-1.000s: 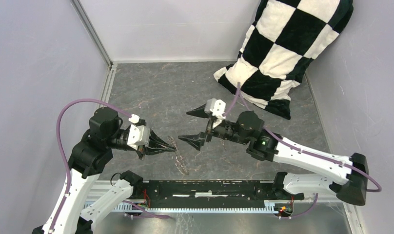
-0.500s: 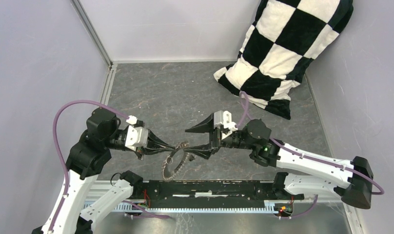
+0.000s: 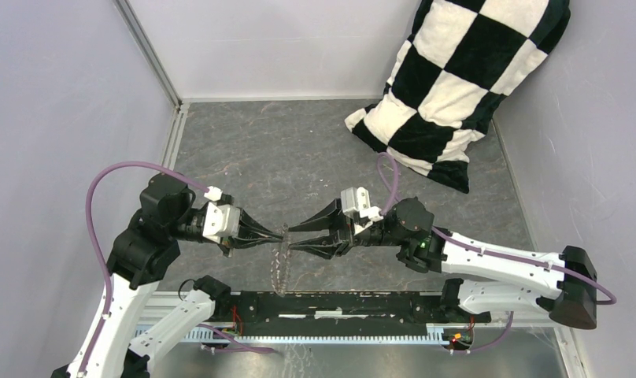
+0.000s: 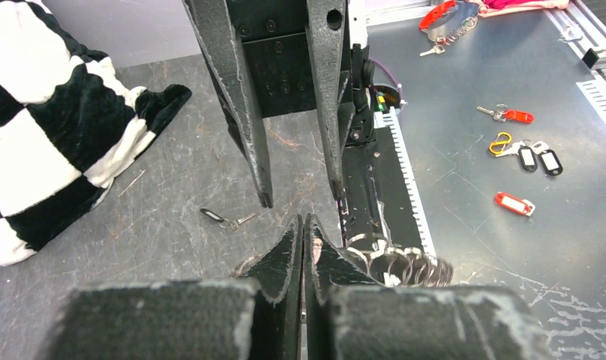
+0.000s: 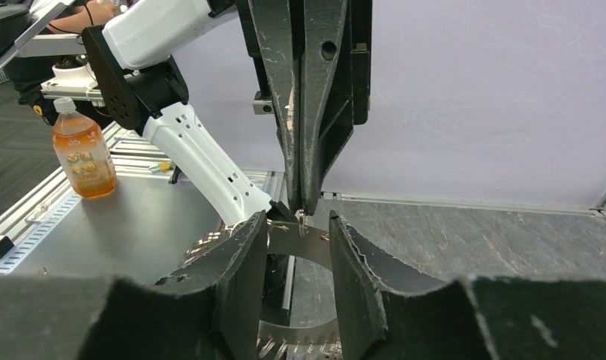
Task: Put the keys on the keyring
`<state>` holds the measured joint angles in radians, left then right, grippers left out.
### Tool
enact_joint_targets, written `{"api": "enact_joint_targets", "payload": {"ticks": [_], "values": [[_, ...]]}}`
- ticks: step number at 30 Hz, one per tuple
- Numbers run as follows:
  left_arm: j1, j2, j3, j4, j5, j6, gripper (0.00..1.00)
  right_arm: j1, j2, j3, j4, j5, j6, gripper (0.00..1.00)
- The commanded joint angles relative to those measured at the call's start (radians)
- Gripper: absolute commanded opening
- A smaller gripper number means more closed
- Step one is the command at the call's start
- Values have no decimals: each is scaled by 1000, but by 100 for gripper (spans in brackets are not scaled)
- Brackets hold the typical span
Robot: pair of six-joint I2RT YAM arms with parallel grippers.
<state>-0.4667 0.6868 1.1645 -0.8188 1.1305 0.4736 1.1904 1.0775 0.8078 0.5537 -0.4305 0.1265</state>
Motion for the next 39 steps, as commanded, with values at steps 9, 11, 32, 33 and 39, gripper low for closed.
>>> {"api": "enact_joint_targets", "payload": {"ticks": [9, 11, 32, 33, 39], "values": [[-3, -8, 20, 59, 2, 9, 2, 25, 42, 42, 40, 39, -8, 37], [-3, -6, 20, 59, 4, 10, 2, 26, 43, 42, 40, 45, -8, 37], [-3, -12, 6, 60, 14, 0, 3, 26, 64, 58, 32, 71, -3, 1], [-3, -13, 7, 61, 5, -2, 7, 25, 53, 51, 24, 73, -14, 1], [-3, -24, 25, 92, -25, -98, 40, 26, -23, 4, 0, 62, -97, 1]]}}
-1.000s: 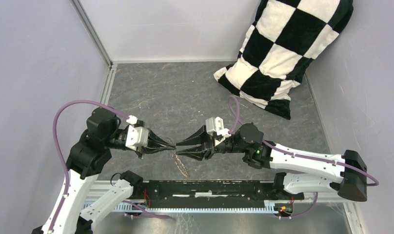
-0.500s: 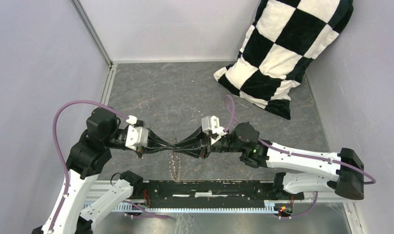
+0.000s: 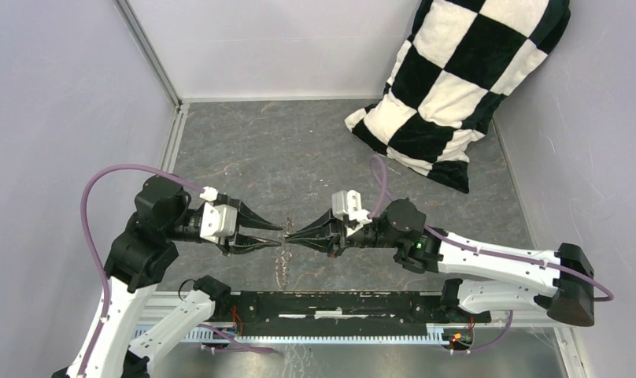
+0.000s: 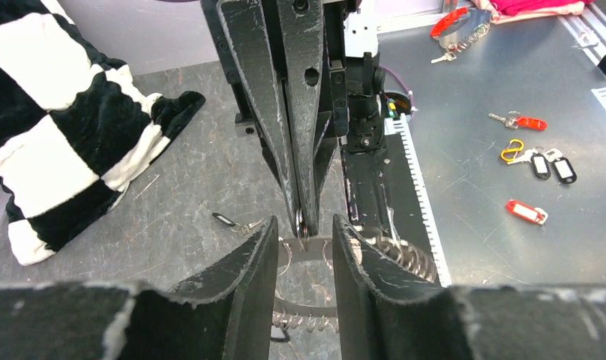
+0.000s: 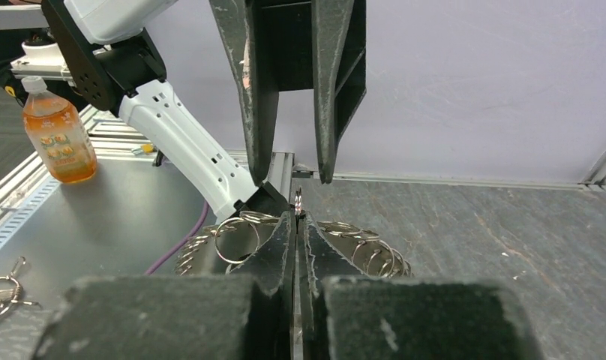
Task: Put the keys on the keyring
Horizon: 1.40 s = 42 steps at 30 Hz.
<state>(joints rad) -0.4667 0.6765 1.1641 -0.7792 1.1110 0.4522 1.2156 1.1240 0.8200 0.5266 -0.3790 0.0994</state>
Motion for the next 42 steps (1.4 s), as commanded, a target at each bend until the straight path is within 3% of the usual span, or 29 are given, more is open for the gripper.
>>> {"api": "enact_joint_targets", "payload": {"ticks": [1, 7, 13, 19, 23, 36, 42], "values": [[-3, -18, 28, 45, -4, -80, 40, 1, -77, -7, 13, 8, -85, 1], [-3, -15, 35, -49, -28, -18, 35, 0, -78, 54, -109, -16, -157, 1], [-3, 19, 32, -54, -59, -14, 35, 1, -66, 99, -176, -32, -177, 1], [-3, 78, 43, -191, -44, 64, 38, 1, -44, 155, -254, -46, -204, 1], [-3, 102, 56, -199, -40, 87, 38, 1, -15, 198, -312, -63, -214, 1], [-3, 92, 92, -257, -25, 127, 27, 0, 15, 261, -400, -32, -245, 1], [-3, 91, 85, -261, -35, 159, 16, 2, 37, 294, -434, -44, -247, 1]]}}
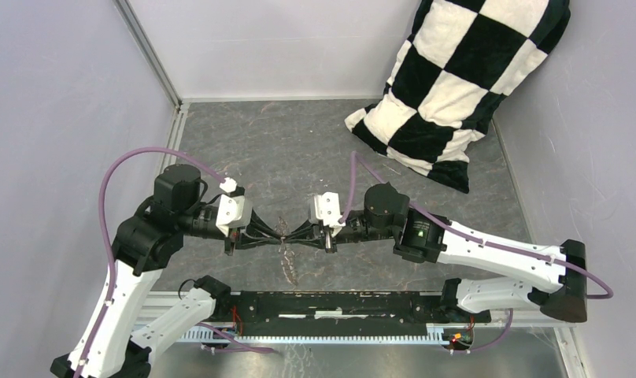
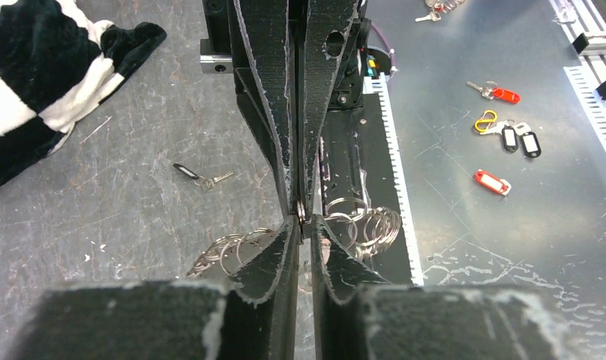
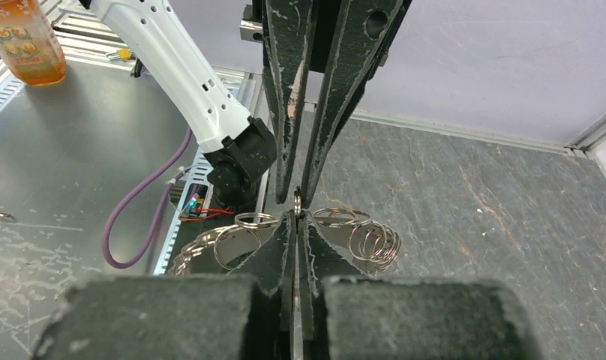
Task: Put the keys on the keyring
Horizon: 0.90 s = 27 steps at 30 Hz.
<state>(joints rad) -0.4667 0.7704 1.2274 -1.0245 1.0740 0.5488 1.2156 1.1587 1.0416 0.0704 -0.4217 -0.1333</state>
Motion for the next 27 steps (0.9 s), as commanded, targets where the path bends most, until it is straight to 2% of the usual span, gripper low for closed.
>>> {"api": "enact_joint_targets", "payload": {"ticks": [1, 11, 14, 17, 20, 22, 24, 27], "values": [[-3, -3, 18, -23, 3, 74, 14, 2, 2, 75, 22, -2, -12, 1], [-4, 47, 24, -164, -13, 241, 8, 2, 50, 153, -66, -9, -30, 1], [-4, 53, 33, -169, -12, 257, 3, 1, 69, 175, -113, -9, -35, 1], [-4, 44, 29, -176, -8, 294, 2, 2, 67, 180, -117, -3, -35, 2], [-4, 17, 23, -195, 25, 392, 2, 2, 34, 166, -106, 32, -37, 24], [-4, -13, 19, -191, 70, 479, 2, 2, -13, 131, -79, 65, -41, 35], [-4, -47, 5, -121, 111, 477, 2, 2, -76, 65, -7, 87, -43, 42], [-3, -90, -23, 27, 160, 384, 2, 2, -164, -46, 103, 117, -30, 46]]}}
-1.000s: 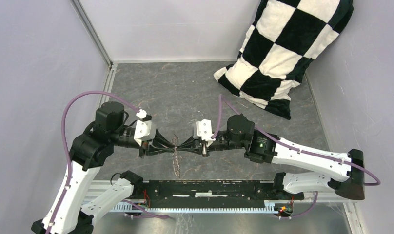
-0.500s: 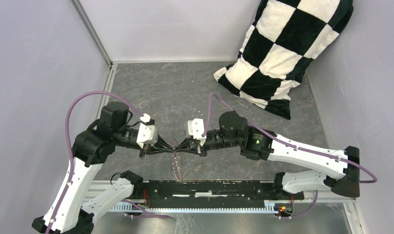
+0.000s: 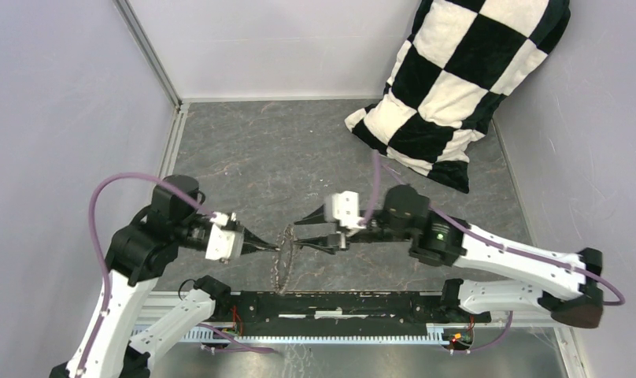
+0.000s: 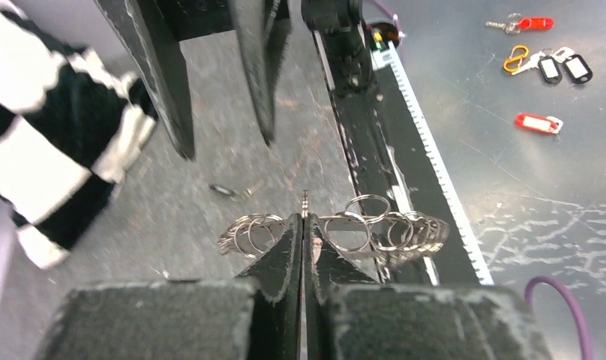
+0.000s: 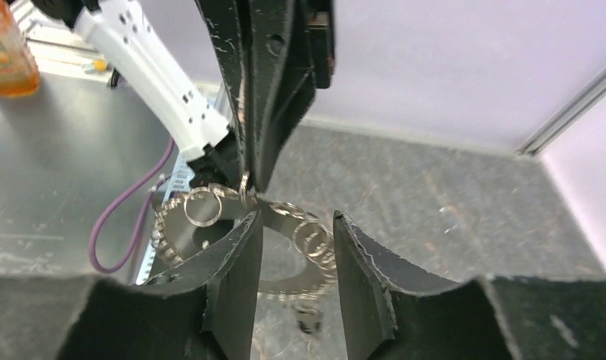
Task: Put the keys on the keyring
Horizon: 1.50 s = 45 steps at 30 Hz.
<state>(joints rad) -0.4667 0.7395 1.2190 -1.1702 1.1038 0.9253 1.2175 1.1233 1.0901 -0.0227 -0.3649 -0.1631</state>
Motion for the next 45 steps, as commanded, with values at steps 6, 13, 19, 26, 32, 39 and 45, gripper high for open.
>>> {"api": "enact_joint_targets", "payload": {"ticks": [6, 13, 19, 26, 32, 39, 45], "values": [[-3, -100, -56, 392, 226, -128, 2, 0, -201, -223, 396, 12, 70, 45], [-3, -100, -54, 550, 261, -281, 2, 0, -164, -230, 496, -129, 114, 42], [-3, -108, -81, 674, 277, -440, 2, 0, -184, -264, 570, -135, 127, 41], [-4, -104, -117, 816, 216, -627, 2, 1, -163, -277, 641, -129, 162, 39], [-3, -142, -204, 1039, 117, -857, 2, 5, -128, -285, 691, -96, 224, 34], [-3, -139, -211, 1060, 92, -892, 2, 9, -111, -286, 700, -53, 231, 33], [-4, -138, -217, 1058, 108, -883, 2, 9, -98, -285, 719, -5, 237, 34]]}}
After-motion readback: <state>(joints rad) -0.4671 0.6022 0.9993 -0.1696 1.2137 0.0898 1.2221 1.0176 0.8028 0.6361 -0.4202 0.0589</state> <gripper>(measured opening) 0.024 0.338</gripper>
